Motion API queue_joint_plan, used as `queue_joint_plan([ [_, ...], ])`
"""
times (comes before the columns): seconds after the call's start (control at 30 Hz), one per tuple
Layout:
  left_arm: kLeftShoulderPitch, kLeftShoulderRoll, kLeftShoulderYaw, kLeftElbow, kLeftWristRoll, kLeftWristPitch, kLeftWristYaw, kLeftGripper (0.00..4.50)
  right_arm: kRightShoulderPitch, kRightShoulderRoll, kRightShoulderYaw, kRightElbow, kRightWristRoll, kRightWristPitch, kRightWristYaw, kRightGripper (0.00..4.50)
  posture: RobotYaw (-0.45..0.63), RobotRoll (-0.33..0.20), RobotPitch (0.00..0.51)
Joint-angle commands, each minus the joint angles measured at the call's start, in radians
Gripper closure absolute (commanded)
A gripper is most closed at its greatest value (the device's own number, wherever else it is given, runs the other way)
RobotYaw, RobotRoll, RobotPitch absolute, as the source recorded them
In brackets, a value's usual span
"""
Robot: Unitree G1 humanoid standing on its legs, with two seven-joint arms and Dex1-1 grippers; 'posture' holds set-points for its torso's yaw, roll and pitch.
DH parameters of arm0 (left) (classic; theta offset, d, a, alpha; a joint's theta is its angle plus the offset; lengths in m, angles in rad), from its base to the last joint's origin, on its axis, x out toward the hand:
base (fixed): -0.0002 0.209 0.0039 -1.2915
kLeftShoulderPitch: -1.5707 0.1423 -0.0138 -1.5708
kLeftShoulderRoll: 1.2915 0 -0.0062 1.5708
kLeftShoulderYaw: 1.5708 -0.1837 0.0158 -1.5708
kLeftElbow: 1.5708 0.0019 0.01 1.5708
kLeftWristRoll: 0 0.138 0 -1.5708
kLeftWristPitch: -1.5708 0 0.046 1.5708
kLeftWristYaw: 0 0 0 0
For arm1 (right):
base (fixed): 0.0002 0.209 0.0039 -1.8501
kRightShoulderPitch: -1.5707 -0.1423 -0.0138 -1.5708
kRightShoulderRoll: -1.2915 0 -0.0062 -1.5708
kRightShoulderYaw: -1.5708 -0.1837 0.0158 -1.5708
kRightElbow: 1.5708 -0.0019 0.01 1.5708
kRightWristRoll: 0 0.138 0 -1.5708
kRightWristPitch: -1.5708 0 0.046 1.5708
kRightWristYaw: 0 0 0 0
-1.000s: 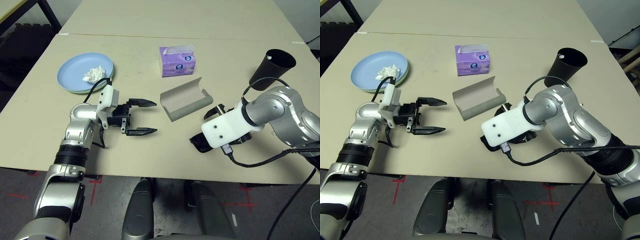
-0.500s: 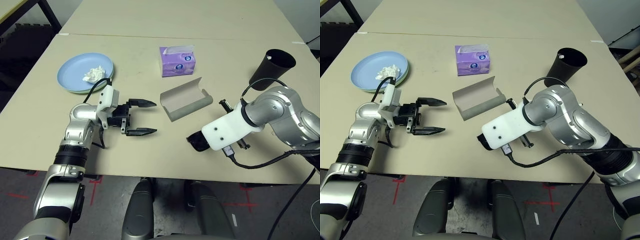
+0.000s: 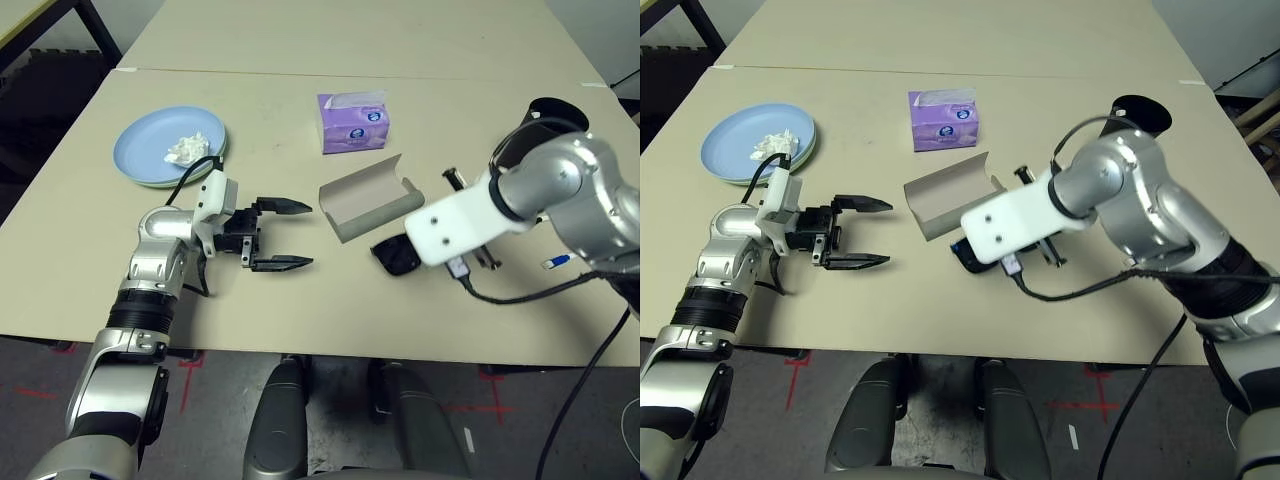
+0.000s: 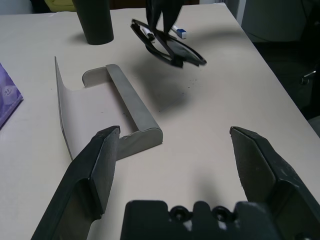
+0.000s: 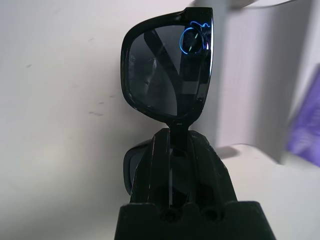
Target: Organize and tidy the items on the table.
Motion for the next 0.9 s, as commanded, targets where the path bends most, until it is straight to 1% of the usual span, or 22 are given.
queue_joint_plan([
  [0.03, 0.003, 0.016, -0.006, 0.007, 0.01, 0.0, 0.002, 0.0, -0.035, 0.019, -0.011, 0.057, 0.008, -0.011, -0.016, 4.17, 0.17, 0.0, 0.201],
  [0.17, 0.016, 0.022, 0.003, -0.014, 0.005, 0.011, 0.025, 0.0, -0.067, 0.06, -0.002, 0.138, -0.021, -0.061, -0.08, 4.17, 0.18, 0.0, 0.2],
  [0.27, 0.029, 0.03, 0.008, -0.044, 0.007, 0.036, 0.071, 0.0, -0.08, 0.097, 0.022, 0.246, -0.072, -0.166, -0.164, 4.17, 0.18, 0.0, 0.198],
  [0.4, 0.055, 0.038, 0.007, -0.1, 0.002, 0.069, 0.114, 0.0, -0.088, 0.133, 0.033, 0.334, -0.104, -0.246, -0.213, 4.17, 0.2, 0.0, 0.199],
  [0.63, 0.091, 0.036, 0.015, -0.182, -0.003, 0.116, 0.208, 0.0, -0.111, 0.201, 0.051, 0.447, -0.154, -0.347, -0.274, 4.17, 0.21, 0.0, 0.199],
  [0.9, 0.122, 0.045, 0.014, -0.239, -0.008, 0.146, 0.247, 0.0, -0.138, 0.253, 0.057, 0.516, -0.178, -0.413, -0.288, 4.17, 0.24, 0.0, 0.204],
])
